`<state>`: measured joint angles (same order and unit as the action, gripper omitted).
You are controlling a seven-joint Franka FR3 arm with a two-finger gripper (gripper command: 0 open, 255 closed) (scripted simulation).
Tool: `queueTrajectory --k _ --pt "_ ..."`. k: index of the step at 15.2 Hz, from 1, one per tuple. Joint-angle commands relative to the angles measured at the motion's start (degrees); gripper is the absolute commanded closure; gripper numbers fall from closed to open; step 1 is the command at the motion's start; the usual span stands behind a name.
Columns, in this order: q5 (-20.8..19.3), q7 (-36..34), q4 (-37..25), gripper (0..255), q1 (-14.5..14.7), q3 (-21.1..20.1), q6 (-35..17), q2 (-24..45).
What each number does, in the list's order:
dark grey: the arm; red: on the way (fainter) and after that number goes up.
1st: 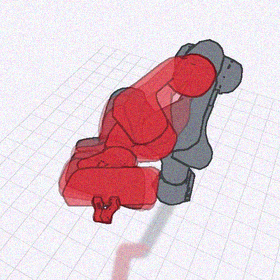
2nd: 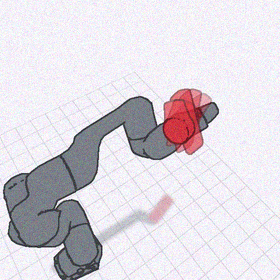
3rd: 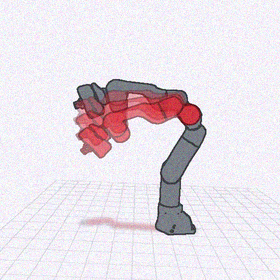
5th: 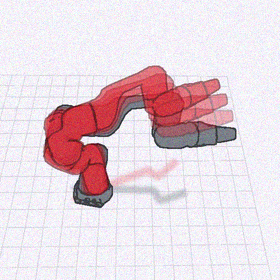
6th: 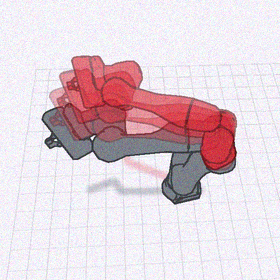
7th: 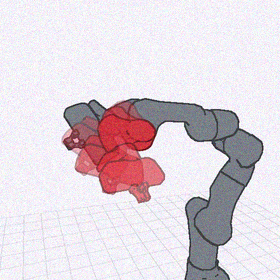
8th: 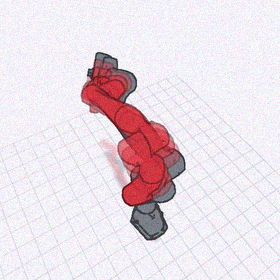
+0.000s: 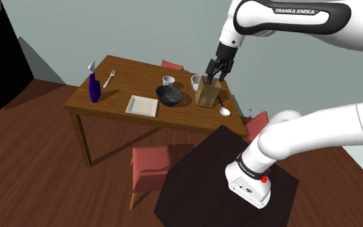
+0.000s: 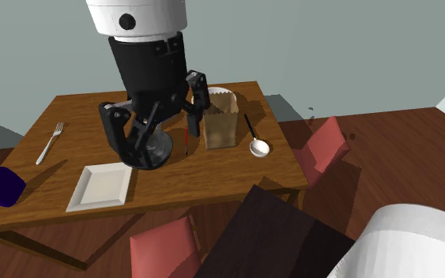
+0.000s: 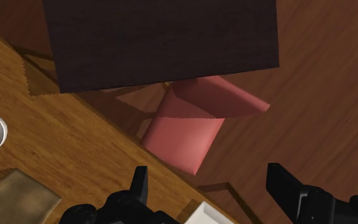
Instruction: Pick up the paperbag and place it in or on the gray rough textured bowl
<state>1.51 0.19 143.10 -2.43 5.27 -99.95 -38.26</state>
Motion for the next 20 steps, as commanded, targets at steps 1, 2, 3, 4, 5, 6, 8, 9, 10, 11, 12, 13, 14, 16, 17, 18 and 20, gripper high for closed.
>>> queueTrajectory --k 1,2,3,4,5,6,8,9,10,11,12,13,14,16,17,18,20 --pt "-1.4 1.9 0.3 0 -0.8 1.4 -3.4 2.7" --pt "-2.1 2.9 0.4 0 -1.1 2.1 -5.0 4.1" --pt "-2.7 3.8 0.4 0 -1.5 2.8 -6.6 5.6" --pt "-3.2 4.6 0.3 0 -1.8 3.5 -8.2 7.1" --pt "-3.7 5.5 0.1 0 -2.1 4.2 -9.8 8.7" --pt "-4.2 6.4 -0.2 0 -2.4 4.9 -11.4 10.4" --pt "-5.0 8.2 -0.9 0 -3.0 6.3 -14.6 13.8" --pt "-5.3 9.1 -1.4 0 -3.2 7.0 -16.1 15.6" --pt "-5.6 9.9 -2.0 0 -3.5 7.6 -17.6 17.5" --pt "-5.7 10.8 -2.6 0 -3.7 8.3 -19.0 19.4" --pt "-5.8 11.8 -3.3 0 -3.9 8.9 -20.5 21.3" --pt "-5.9 12.7 -4.1 0 -4.1 9.6 -21.8 23.2" --pt "-5.8 13.6 -5.0 0 -4.3 10.2 -23.2 25.2" --pt "-5.5 15.6 -6.9 0 -4.7 11.4 -25.7 29.2" --pt "-5.2 16.6 -8.0 0 -4.9 11.9 -26.9 31.2" --pt "-4.9 17.6 -9.1 0 -5.1 12.4 -28.0 33.2" --pt "-3.9 19.7 -11.6 0 -5.6 13.3 -30.0 37.4"
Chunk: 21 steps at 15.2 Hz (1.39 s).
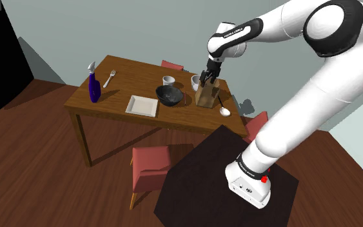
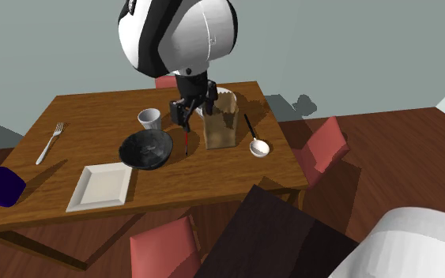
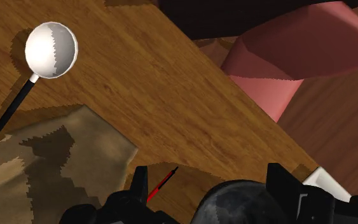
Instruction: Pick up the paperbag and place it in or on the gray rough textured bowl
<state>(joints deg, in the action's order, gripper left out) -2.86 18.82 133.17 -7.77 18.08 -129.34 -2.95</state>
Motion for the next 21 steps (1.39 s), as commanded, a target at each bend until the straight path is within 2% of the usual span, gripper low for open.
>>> queueTrajectory --k 1,9,16,21 --pt "1.0 2.2 -3.0 0 -0.5 0.8 -1.6 4.2" --pt "6.7 10.5 -16.3 0 -4.6 1.5 -6.4 20.9" --pt "8.5 11.6 -15.8 0 -5.6 0.6 -10.7 24.8" --pt "8.6 11.7 -15.8 0 -5.7 0.5 -11.1 25.1"
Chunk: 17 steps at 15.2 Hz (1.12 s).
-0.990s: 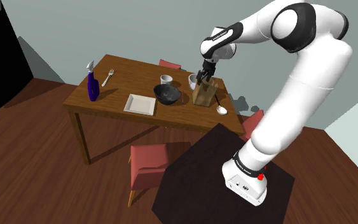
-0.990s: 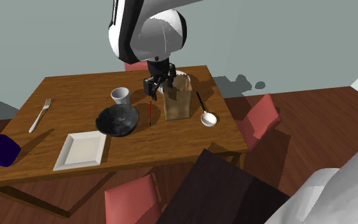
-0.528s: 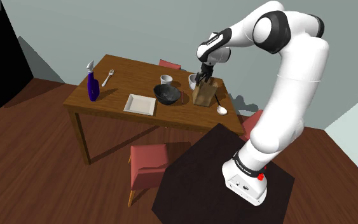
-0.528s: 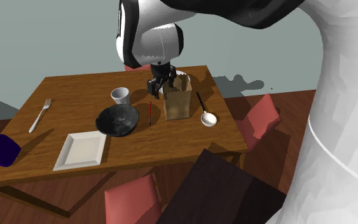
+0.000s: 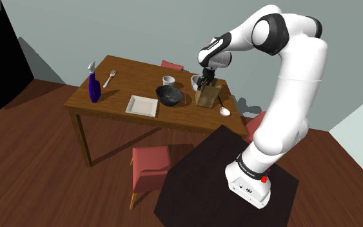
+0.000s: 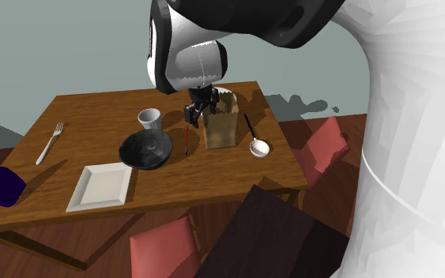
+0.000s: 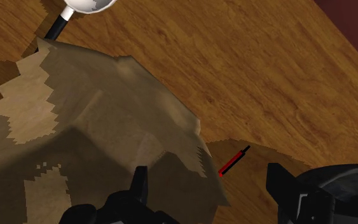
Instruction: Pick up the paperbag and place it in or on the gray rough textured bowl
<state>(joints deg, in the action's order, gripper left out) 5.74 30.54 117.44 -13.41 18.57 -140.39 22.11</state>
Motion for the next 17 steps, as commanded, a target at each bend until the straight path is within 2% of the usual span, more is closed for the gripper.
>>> queueTrajectory --k 1,4,5,14,17 --pt "0.0 0.0 0.0 0 0.0 0.0 0.0 0.1" --pt "0.0 0.0 0.0 0 0.0 0.0 0.0 0.0" --pt "0.0 0.0 0.0 255 0.0 0.0 0.0 0.0" --pt "0.0 0.0 0.0 255 0.0 0.0 0.0 0.1" --pt "-0.7 -0.4 -0.3 255 0.3 0.4 1.8 -1.6"
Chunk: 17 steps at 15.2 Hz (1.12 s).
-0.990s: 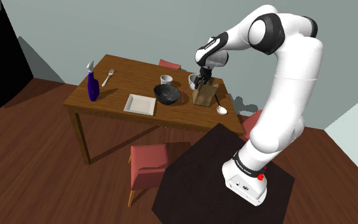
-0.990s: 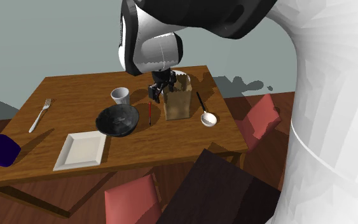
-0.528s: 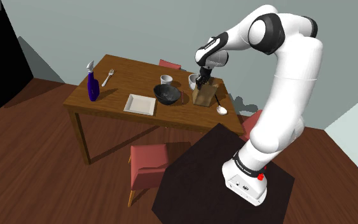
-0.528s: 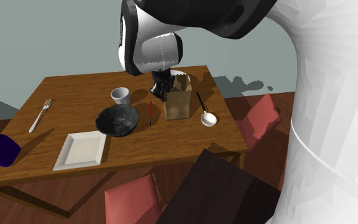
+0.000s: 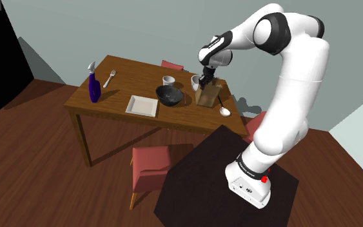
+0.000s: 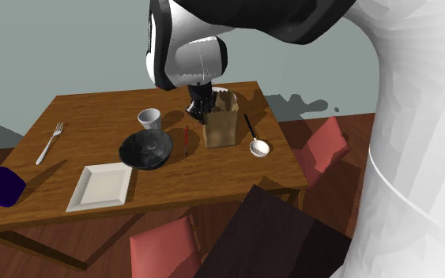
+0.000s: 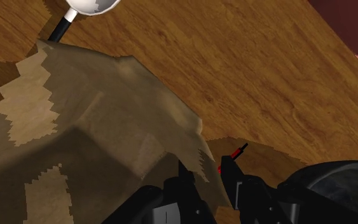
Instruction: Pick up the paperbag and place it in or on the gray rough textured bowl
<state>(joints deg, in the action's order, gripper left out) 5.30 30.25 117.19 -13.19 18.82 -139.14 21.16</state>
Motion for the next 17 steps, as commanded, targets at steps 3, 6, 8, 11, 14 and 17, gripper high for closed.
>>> queueTrajectory --k 3,6,8,11,14,17 --pt "-1.0 -0.5 -0.4 255 0.4 0.5 2.5 -2.2" --pt "-1.7 -0.9 -0.9 255 0.6 0.9 4.4 -3.7" --pt "-2.1 -1.1 -1.3 255 0.8 1.0 5.7 -4.7" --pt "-2.7 -1.4 -2.0 255 1.0 1.3 7.7 -6.1" --pt "-3.3 -1.7 -2.8 255 1.2 1.5 9.7 -7.4" --pt "-3.8 -2.0 -3.7 255 1.3 1.6 11.8 -8.6"
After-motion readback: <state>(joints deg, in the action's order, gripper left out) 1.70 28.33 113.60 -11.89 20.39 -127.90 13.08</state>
